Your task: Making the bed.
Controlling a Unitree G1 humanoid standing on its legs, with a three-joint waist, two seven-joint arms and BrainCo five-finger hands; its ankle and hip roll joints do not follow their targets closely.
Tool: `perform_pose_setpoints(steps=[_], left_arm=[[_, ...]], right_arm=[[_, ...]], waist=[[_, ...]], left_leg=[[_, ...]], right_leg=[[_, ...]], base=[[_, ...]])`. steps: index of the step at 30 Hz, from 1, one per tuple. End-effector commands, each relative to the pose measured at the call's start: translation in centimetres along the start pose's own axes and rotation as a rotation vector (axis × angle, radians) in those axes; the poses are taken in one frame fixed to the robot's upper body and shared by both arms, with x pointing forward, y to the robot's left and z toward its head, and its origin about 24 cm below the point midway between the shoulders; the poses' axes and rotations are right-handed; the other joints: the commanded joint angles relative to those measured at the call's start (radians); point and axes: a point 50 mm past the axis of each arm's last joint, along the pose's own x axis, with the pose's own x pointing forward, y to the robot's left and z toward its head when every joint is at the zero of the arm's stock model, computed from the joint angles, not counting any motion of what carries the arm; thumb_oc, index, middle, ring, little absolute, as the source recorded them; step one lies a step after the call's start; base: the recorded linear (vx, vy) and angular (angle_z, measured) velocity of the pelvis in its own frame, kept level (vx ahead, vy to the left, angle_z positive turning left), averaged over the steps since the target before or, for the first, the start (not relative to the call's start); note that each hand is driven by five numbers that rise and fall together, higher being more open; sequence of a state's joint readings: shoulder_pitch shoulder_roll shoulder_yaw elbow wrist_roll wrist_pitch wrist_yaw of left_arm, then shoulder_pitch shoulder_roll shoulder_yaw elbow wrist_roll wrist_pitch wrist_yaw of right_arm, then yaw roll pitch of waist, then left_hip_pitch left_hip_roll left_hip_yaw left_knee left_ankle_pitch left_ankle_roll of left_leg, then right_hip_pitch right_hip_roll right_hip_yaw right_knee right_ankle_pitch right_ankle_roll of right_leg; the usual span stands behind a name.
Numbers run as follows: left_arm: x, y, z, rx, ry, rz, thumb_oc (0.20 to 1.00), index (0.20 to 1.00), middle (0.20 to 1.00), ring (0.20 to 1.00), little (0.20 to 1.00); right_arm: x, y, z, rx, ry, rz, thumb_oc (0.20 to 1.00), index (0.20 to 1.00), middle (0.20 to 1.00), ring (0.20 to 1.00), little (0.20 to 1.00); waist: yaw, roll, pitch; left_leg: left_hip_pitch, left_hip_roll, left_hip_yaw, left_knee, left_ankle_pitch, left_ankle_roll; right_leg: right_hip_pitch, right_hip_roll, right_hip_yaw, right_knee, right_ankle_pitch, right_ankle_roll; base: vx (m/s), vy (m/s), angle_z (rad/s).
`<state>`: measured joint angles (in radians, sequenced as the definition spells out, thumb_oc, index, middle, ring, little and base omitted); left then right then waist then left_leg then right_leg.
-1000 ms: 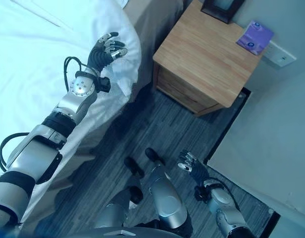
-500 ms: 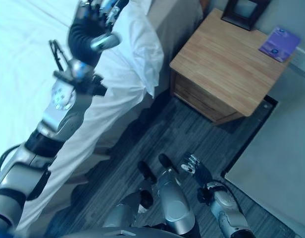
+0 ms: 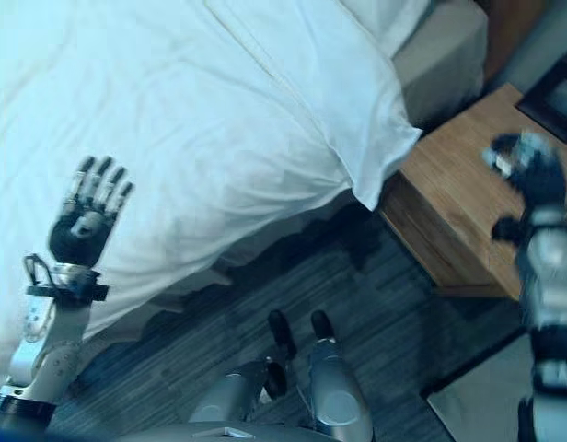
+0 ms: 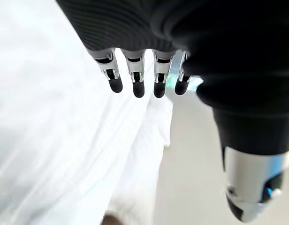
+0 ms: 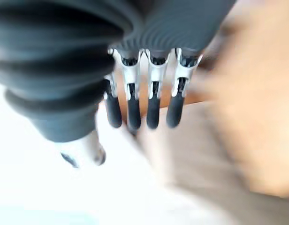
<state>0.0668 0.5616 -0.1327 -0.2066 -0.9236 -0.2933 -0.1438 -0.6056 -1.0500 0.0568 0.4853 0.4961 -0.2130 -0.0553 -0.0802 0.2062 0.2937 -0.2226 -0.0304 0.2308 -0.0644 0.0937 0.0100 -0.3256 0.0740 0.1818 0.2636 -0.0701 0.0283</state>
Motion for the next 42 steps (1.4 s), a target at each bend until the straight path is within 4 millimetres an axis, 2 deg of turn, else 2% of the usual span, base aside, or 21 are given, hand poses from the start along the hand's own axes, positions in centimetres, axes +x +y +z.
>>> perform_pose_setpoints(steps=[1,3,4,5,8,9,11,12,13,14,15,17,20,23,26,30,37,38,39,41,42], left_arm=[[1.3,-1.1,1.1,-0.006,0.002,-0.15,1.0,1.0,1.0,1.0,1.0],[1.3,-1.5,1.0,-0.026,0.007,-0.165,1.0,1.0,1.0,1.0,1.0],[1.2,-1.5,0.6,-0.052,0.028,-0.165,1.0,1.0,1.0,1.0,1.0],[1.2,-1.5,0.6,-0.055,0.021,-0.161,1.0,1.0,1.0,1.0,1.0],[1.2,-1.5,0.4,-0.048,0.021,-0.15,1.0,1.0,1.0,1.0,1.0],[1.0,-1.3,-0.1,-0.075,0.025,-0.117,1.0,1.0,1.0,1.0,1.0],[1.0,-1.4,-0.2,-0.078,0.026,-0.112,1.0,1.0,1.0,1.0,1.0],[0.8,-1.3,-0.6,-0.068,0.045,-0.108,1.0,1.0,1.0,1.0,1.0],[0.8,-1.3,-0.6,-0.067,0.045,-0.107,1.0,1.0,1.0,1.0,1.0],[1.1,-1.3,-0.3,-0.036,0.042,-0.12,1.0,1.0,1.0,1.0,1.0],[1.4,-1.2,0.1,-0.009,0.028,-0.122,1.0,1.0,1.0,1.0,1.0],[1.4,-1.1,0.1,-0.007,0.021,-0.109,1.0,1.0,1.0,1.0,1.0],[1.3,-1.0,0.0,0.0,0.012,-0.081,1.0,1.0,1.0,1.0,1.0],[1.3,-1.2,-0.1,0.017,0.017,-0.088,1.0,1.0,1.0,1.0,1.0],[1.1,-1.1,-0.3,0.025,0.025,-0.086,1.0,1.0,1.0,1.0,1.0],[1.0,-1.0,-0.5,0.02,0.023,-0.062,1.0,1.0,1.0,1.0,1.0],[1.0,-1.0,-1.4,0.009,0.042,-0.043,1.0,1.0,1.0,1.0,1.0],[1.0,-1.0,-1.4,0.008,0.041,-0.041,1.0,1.0,1.0,1.0,1.0],[1.0,-0.9,-1.5,-0.001,0.045,-0.033,1.0,1.0,1.0,1.0,1.0],[1.0,-0.8,-1.6,-0.003,0.048,-0.023,1.0,1.0,1.0,1.0,1.0],[1.0,-0.7,-1.9,-0.011,0.054,-0.007,1.0,1.0,1.0,1.0,1.0]], right_arm=[[4.4,1.3,4.9,-0.069,-0.134,-0.031,0.2,0.2,0.2,0.2,0.2],[5.8,1.6,6.5,-0.078,-0.155,-0.035,0.2,0.2,0.2,0.2,0.2],[7.5,2.4,8.5,-0.063,-0.173,-0.045,0.2,0.2,0.2,0.2,0.2],[7.7,2.5,8.9,-0.065,-0.179,-0.041,0.2,0.2,0.2,0.2,0.2],[9.4,4.7,11.8,0.061,-0.217,-0.04,0.2,0.2,0.2,0.2,0.2],[10.0,6.2,12.6,0.205,-0.215,-0.039,0.2,0.2,0.2,0.2,0.2],[10.3,6.8,12.8,0.272,-0.201,-0.041,0.2,0.2,0.2,0.2,0.2],[10.6,7.7,11.7,0.374,-0.118,-0.026,0.2,0.2,0.2,0.2,0.2],[10.7,7.6,11.8,0.375,-0.118,-0.024,0.2,0.2,0.2,0.2,0.2],[10.8,8.0,10.8,0.397,-0.043,-0.005,0.2,0.2,0.2,0.2,0.2],[11.2,6.9,10.3,0.446,0.041,-0.059,0.2,0.2,0.2,0.2,0.2],[11.4,6.4,11.0,0.455,0.03,-0.062,0.2,0.2,0.2,0.2,0.2],[11.3,3.9,10.6,0.562,0.064,-0.168,0.2,0.2,0.2,0.2,0.2],[11.1,2.2,10.2,0.526,0.1,-0.209,0.2,0.2,0.2,0.2,0.2],[11.0,1.2,10.3,0.519,0.111,-0.223,0.2,0.2,0.2,0.2,0.2],[11.0,1.3,10.2,0.504,0.118,-0.221,0.2,0.2,0.2,0.2,0.2],[12.0,6.9,13.6,0.515,0.029,-0.043,0.2,0.2,0.2,0.2,0.2],[12.0,7.0,13.6,0.514,0.028,-0.042,0.2,0.2,0.2,0.2,0.2],[12.2,8.6,14.9,0.494,0.001,0.007,0.2,0.2,0.2,0.2,0.2],[12.2,9.3,15.6,0.484,-0.017,0.024,0.2,0.2,0.2,0.2,0.2],[12.1,11.1,16.9,0.48,-0.058,0.08,0.2,0.2,0.2,0.2,0.2]], waist=[[0.01,-0.046,-0.032],[0.016,-0.042,-0.033],[0.032,-0.045,-0.037],[0.026,-0.04,-0.033],[0.049,-0.034,-0.04],[0.061,-0.026,-0.042],[0.066,-0.021,-0.042],[0.077,-0.014,-0.042],[0.076,-0.014,-0.042],[0.084,-0.011,-0.04],[0.095,-0.006,-0.033],[0.102,-0.002,-0.03],[0.125,0.018,-0.021],[0.139,0.032,-0.019],[0.156,0.046,-0.019],[0.172,0.057,-0.013],[0.184,0.047,-0.02],[0.182,0.048,-0.02],[0.181,0.044,-0.021],[0.18,0.043,-0.021],[0.179,0.039,-0.022]], left_leg=[[0.072,0.015,-0.023,-0.023,0.002,-0.076],[0.066,0.016,-0.024,-0.023,0.008,-0.077],[0.063,0.017,-0.027,-0.023,0.011,-0.079],[0.063,0.017,-0.027,-0.023,0.011,-0.079],[0.058,0.017,-0.031,-0.023,0.017,-0.082],[0.054,0.016,-0.034,-0.023,0.021,-0.084],[0.051,0.016,-0.037,-0.023,0.023,-0.085],[0.048,0.014,-0.045,-0.023,0.025,-0.086],[0.047,0.014,-0.045,-0.023,0.025,-0.086],[0.043,0.013,-0.049,-0.023,0.027,-0.087],[0.033,0.01,-0.054,-0.023,0.031,-0.089],[0.025,0.008,-0.057,-0.023,0.034,-0.09],[-0.001,0.001,-0.066,-0.023,0.04,-0.093],[-0.024,-0.002,-0.068,-0.023,0.045,-0.093],[-0.044,-0.005,-0.07,-0.023,0.049,-0.095],[-0.065,-0.006,-0.069,-0.023,0.054,-0.094],[-0.074,0.007,-0.053,-0.023,0.054,-0.096],[-0.073,0.008,-0.053,-0.023,0.054,-0.096],[-0.072,0.008,-0.053,-0.023,0.054,-0.096],[-0.071,0.008,-0.053,-0.023,0.054,-0.096],[-0.071,0.009,-0.054,-0.023,0.054,-0.098]], right_leg=[[0.148,-0.116,-0.022,-0.33,0.142,0.087],[0.143,-0.113,-0.022,-0.33,0.149,0.086],[0.142,-0.111,-0.025,-0.331,0.15,0.084],[0.141,-0.111,-0.024,-0.331,0.15,0.084],[0.139,-0.11,-0.028,-0.333,0.154,0.08],[0.137,-0.11,-0.032,-0.331,0.154,0.078],[0.136,-0.11,-0.036,-0.331,0.154,0.077],[0.134,-0.111,-0.042,-0.329,0.153,0.076],[0.134,-0.112,-0.043,-0.329,0.152,0.076],[0.131,-0.113,-0.047,-0.328,0.152,0.076],[0.12,-0.115,-0.051,-0.324,0.154,0.076],[0.112,-0.118,-0.053,-0.322,0.153,0.076],[0.085,-0.125,-0.063,-0.316,0.156,0.078],[0.062,-0.128,-0.067,-0.314,0.156,0.078],[0.042,-0.129,-0.069,-0.311,0.155,0.078],[0.013,-0.13,-0.059,-0.298,0.156,0.08],[0.003,-0.116,-0.049,-0.301,0.155,0.077],[0.004,-0.116,-0.049,-0.301,0.155,0.077],[0.006,-0.114,-0.05,-0.303,0.155,0.074],[0.006,-0.113,-0.05,-0.304,0.155,0.073],[0.006,-0.113,-0.051,-0.306,0.156,0.072]], base=[[-0.07,0.016,0.16],[-0.04,0.009,0.1],[-0.02,0.01,0.19],[-0.03,0.018,0.17],[-0.02,0.01,-0.04],[0.0,0.0,0.0],[-0.01,0.008,0.05],[-0.01,0.002,0.06],[-0.02,-0.001,0.04],[-0.04,-0.003,0.09],[-0.05,-0.003,0.09],[-0.03,-0.002,0.14],[-0.03,-0.011,0.12],[0.0,-0.006,0.05],[0.01,-0.003,0.02],[0.0,0.0,-0.02],[0.03,-0.009,-0.06],[0.04,-0.007,-0.07],[0.03,-0.007,-0.05],[0.03,-0.012,-0.03],[0.03,-0.013,0.0]])
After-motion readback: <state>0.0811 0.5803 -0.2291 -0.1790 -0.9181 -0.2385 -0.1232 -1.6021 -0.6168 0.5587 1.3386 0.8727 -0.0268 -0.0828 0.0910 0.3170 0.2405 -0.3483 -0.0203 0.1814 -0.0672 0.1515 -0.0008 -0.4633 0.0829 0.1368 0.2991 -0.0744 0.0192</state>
